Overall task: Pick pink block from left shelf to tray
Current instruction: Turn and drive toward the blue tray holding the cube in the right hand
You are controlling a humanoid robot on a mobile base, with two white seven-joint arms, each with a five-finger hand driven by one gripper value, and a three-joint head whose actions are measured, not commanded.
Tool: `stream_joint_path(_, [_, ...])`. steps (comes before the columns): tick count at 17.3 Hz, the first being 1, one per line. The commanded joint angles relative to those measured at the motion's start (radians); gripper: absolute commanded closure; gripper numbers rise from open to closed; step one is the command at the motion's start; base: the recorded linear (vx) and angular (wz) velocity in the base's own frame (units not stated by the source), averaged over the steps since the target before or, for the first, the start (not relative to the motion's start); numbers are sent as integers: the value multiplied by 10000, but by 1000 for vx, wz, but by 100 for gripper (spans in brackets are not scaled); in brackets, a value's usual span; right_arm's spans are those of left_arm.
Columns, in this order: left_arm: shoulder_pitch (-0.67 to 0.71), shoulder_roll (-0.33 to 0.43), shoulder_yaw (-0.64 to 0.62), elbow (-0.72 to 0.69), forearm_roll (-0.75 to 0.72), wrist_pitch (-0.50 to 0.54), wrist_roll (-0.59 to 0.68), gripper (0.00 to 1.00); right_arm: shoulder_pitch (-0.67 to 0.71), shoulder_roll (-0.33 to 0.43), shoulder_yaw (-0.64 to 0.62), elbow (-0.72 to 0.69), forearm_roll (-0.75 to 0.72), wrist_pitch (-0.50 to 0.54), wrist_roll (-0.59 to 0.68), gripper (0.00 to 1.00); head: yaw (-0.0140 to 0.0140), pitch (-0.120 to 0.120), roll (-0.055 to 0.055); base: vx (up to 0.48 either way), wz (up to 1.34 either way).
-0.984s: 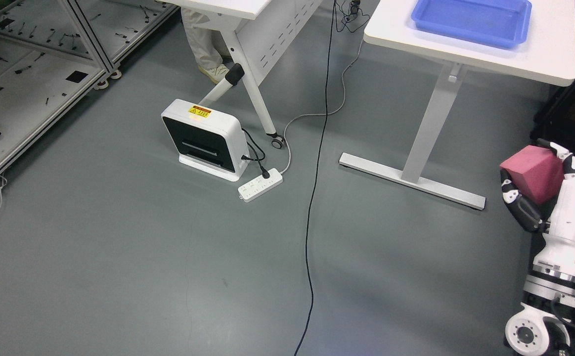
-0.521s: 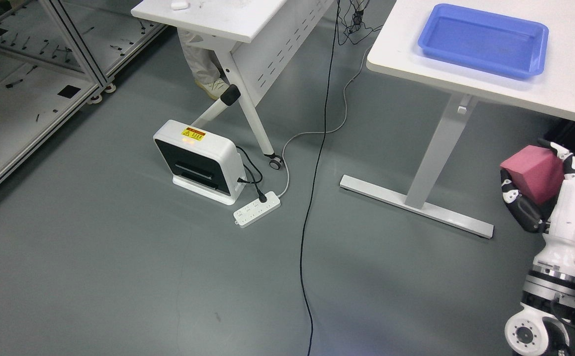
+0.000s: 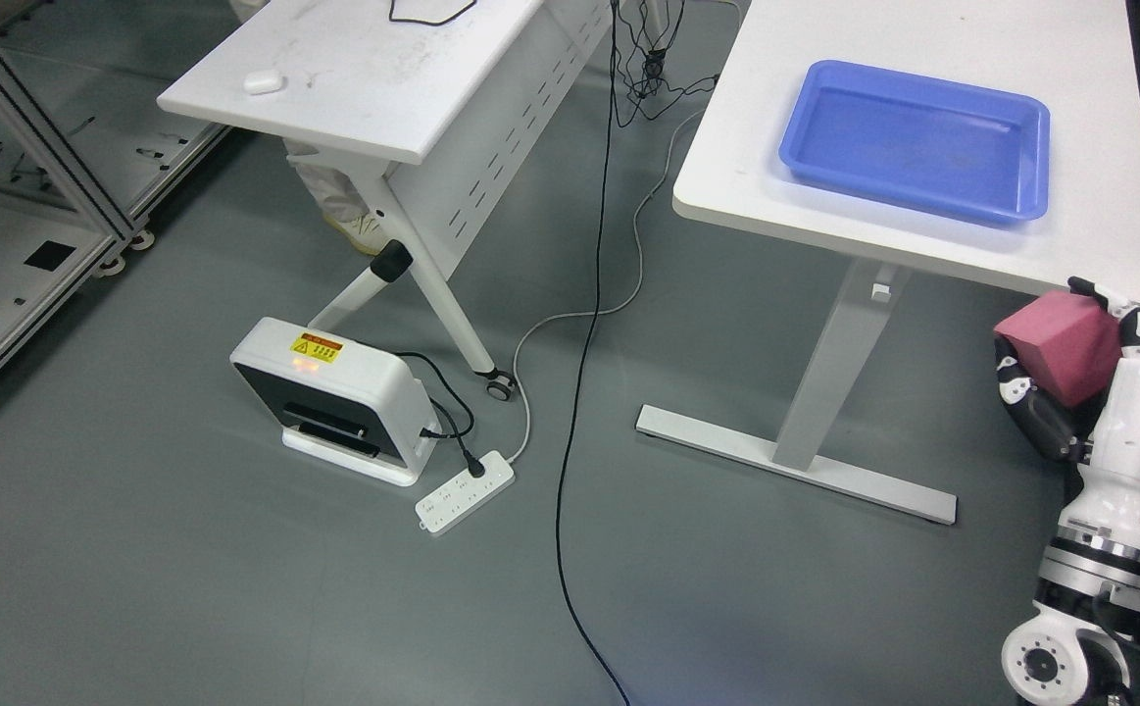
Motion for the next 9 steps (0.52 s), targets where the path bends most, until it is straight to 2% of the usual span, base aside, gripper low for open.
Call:
stream_joint_path(1, [93, 175, 0, 0, -15, -4, 8, 0, 2, -174, -45, 0, 7, 7, 10, 99, 0, 0, 0, 368, -171])
stream_joint_path(9, [93, 175, 0, 0, -15, 11, 8, 0, 2, -174, -45, 0, 7, 7, 40, 99, 0, 0, 0, 351, -110])
